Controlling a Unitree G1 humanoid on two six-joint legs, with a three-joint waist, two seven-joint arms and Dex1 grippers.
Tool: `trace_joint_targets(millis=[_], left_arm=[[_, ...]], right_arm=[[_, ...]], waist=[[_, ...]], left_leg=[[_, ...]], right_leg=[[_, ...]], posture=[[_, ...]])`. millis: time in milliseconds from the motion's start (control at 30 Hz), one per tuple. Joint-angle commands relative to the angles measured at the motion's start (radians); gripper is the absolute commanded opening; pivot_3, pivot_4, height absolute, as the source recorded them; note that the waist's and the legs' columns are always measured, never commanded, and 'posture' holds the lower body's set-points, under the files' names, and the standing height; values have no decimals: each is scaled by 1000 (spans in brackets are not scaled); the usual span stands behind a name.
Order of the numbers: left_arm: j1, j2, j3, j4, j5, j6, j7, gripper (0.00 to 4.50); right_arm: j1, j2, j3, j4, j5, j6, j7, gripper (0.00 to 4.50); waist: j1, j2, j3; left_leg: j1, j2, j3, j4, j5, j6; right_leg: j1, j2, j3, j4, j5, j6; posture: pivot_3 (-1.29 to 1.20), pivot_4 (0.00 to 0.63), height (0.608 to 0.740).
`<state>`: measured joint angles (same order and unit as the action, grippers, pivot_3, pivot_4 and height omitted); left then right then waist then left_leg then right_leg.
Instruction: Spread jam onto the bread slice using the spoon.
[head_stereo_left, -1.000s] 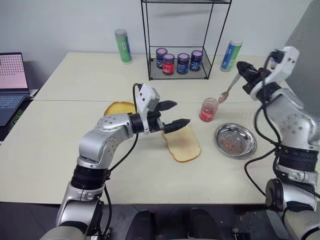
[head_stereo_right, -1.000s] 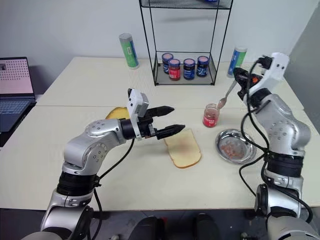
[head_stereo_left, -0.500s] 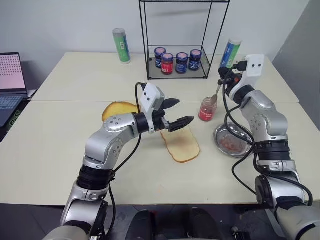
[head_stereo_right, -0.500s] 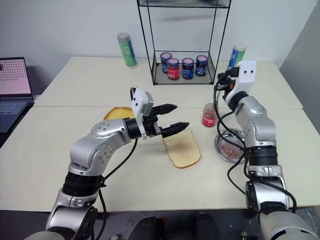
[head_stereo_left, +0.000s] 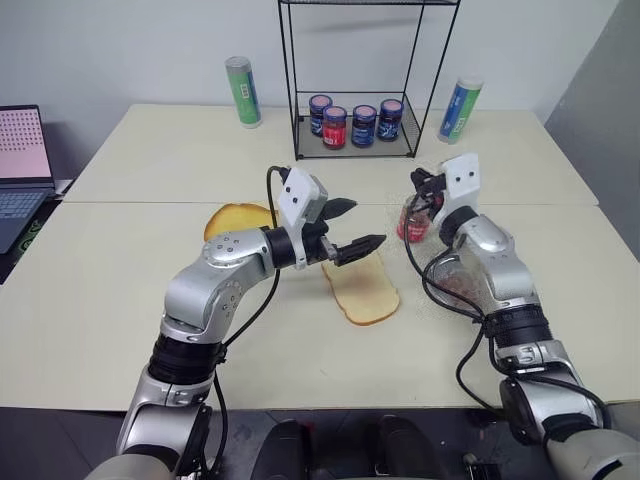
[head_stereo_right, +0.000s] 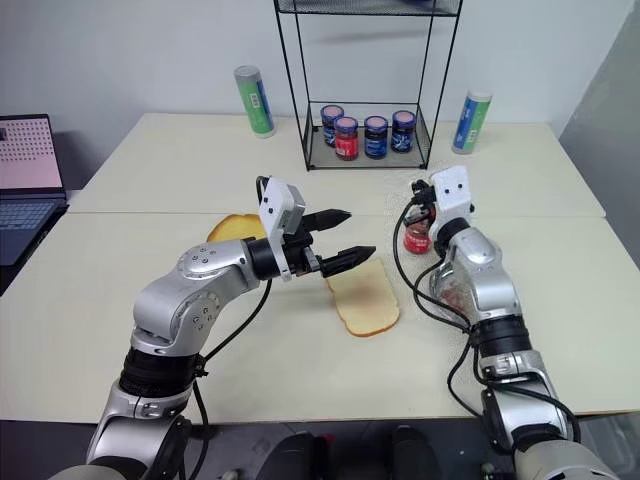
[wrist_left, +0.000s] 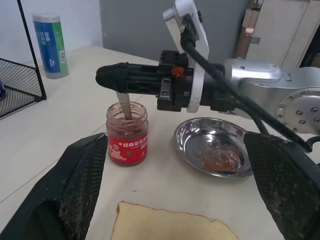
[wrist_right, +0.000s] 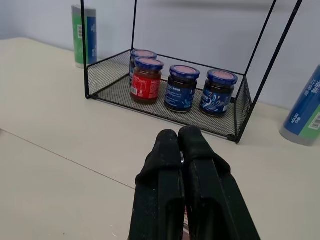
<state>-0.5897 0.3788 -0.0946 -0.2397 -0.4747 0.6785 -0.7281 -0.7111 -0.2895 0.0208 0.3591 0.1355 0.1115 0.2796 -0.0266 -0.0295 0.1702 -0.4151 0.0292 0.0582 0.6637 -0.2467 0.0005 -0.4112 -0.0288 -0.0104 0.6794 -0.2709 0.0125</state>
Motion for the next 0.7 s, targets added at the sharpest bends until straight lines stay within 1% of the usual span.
trace_joint_targets(millis=[33, 200, 367, 700], left_arm=[[-2, 3, 19, -44, -19, 2, 8, 4500], [-11, -2, 18, -39, -19, 3, 6, 4500], [-17, 1, 20, -28, -18, -2, 0, 4500], [-19, -1, 19, -18, -10, -18, -2, 4500]], right_arm=[[-10, 16, -31, -2, -11, -19, -26, 9], [-44, 58, -99, 48, 31, 42, -98, 9], [-72, 95, -176, 63, 91, 120, -134, 9], [-108, 136, -285, -10, 220, 282, -191, 9]], waist=[[0, 0, 0], [0, 0, 0], [0, 0, 0], [0, 0, 0]], left_leg=[[0, 0, 0, 0, 0, 0], [0, 0, 0, 0, 0, 0], [0, 0, 0, 0, 1, -1], [0, 0, 0, 0, 0, 0]], right_leg=[[0, 0, 0, 0, 0, 0], [0, 0, 0, 0, 0, 0], [0, -1, 0, 0, 0, 0], [0, -1, 0, 0, 0, 0]], posture=[[0, 150, 740], [0, 150, 740], [0, 150, 740], [0, 150, 740]])
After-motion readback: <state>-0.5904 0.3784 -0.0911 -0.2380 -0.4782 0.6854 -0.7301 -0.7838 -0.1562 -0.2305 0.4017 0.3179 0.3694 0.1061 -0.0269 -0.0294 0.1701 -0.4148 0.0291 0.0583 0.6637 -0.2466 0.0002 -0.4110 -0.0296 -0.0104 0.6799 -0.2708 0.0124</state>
